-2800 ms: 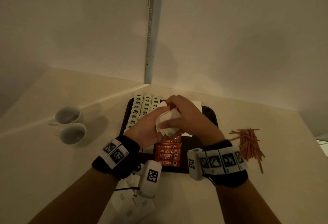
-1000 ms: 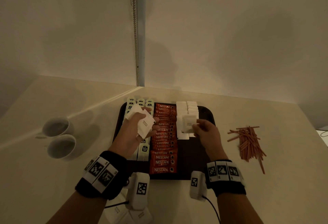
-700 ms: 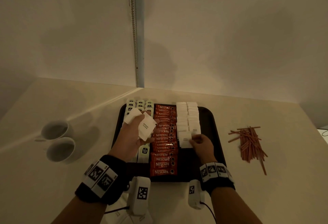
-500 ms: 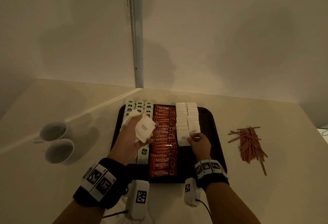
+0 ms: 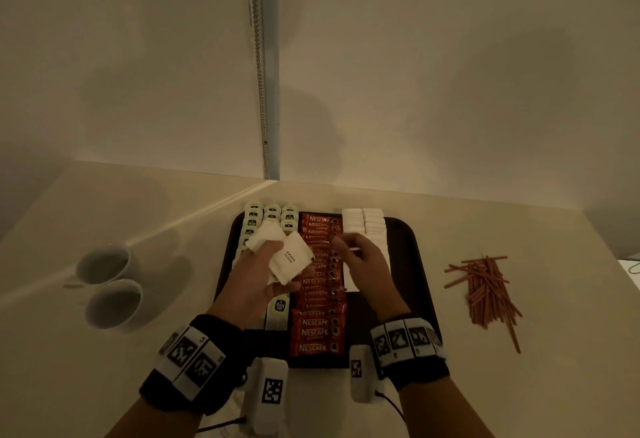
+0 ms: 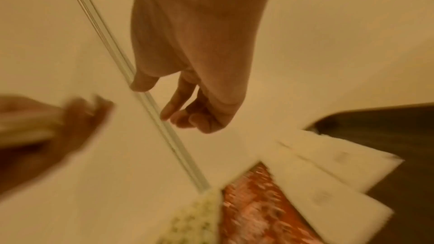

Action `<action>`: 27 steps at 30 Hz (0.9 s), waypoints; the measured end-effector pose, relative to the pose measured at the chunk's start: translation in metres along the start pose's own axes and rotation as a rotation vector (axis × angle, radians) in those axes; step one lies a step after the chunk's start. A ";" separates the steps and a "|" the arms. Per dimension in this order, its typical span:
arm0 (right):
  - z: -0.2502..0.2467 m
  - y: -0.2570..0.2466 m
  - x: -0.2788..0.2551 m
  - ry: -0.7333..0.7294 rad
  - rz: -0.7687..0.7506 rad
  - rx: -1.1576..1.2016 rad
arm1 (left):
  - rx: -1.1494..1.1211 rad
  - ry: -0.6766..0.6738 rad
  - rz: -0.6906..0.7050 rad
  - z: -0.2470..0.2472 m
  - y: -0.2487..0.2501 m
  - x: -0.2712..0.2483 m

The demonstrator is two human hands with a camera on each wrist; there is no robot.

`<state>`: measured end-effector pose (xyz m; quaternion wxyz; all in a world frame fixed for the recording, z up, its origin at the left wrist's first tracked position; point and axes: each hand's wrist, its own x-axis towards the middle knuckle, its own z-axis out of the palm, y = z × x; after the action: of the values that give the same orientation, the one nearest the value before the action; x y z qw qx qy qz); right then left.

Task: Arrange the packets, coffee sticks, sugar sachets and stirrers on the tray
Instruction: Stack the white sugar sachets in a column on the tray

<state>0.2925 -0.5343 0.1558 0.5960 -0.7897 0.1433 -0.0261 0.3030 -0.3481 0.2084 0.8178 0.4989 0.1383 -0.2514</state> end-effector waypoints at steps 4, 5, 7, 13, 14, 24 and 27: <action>0.012 -0.041 -0.008 -0.158 -0.173 -0.063 | 0.141 0.014 0.052 0.008 -0.001 -0.006; 0.013 -0.044 -0.009 -0.134 -0.200 -0.090 | 0.167 0.007 0.068 0.010 -0.001 -0.007; 0.013 -0.048 -0.011 -0.110 -0.227 -0.117 | 0.198 0.004 0.092 0.011 0.000 -0.008; 0.008 -0.053 -0.015 -0.099 -0.180 -0.032 | 0.174 0.023 0.167 0.013 0.005 -0.009; 0.007 -0.054 -0.017 -0.105 -0.134 0.076 | 0.161 0.015 0.184 0.013 0.007 -0.009; 0.020 -0.053 -0.037 -0.242 0.020 0.491 | 0.337 0.047 0.350 0.014 0.013 -0.009; 0.018 -0.056 -0.036 -0.181 0.009 0.487 | 0.334 0.052 0.351 0.013 0.015 -0.009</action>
<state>0.2733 -0.4945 0.2086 0.7790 -0.6214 0.0823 0.0136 0.3033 -0.3513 0.2297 0.7512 0.6500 0.0272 -0.1120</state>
